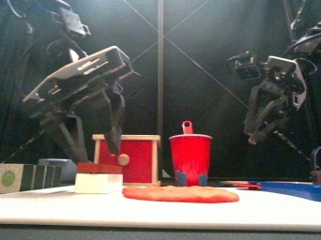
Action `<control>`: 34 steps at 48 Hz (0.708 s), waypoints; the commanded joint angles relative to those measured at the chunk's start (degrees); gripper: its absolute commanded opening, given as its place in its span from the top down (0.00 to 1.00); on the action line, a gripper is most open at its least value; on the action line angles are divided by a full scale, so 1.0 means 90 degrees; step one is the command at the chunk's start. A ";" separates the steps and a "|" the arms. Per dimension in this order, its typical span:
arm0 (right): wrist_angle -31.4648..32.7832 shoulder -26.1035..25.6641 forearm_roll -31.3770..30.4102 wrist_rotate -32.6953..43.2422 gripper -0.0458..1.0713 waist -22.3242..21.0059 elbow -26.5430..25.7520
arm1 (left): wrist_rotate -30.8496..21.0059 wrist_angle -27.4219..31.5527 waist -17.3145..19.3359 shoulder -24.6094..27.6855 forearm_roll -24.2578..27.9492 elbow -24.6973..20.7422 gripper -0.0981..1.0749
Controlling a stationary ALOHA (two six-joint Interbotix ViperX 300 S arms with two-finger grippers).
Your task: Grab salmon sushi
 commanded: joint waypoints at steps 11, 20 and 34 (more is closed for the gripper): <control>-0.0020 -0.0088 0.0039 0.0010 0.20 0.0010 -0.0088 | 0.0039 0.0684 0.0029 -0.0586 0.0107 0.0010 0.20; -0.0020 -0.0176 0.0039 0.0010 0.20 0.0078 -0.0107 | 0.0479 0.1318 0.0039 -0.1328 0.0576 0.0127 0.21; -0.0020 -0.0381 0.0059 0.0010 0.20 0.0088 -0.0127 | 0.1328 0.1133 0.0498 -0.2109 0.2598 0.0527 0.21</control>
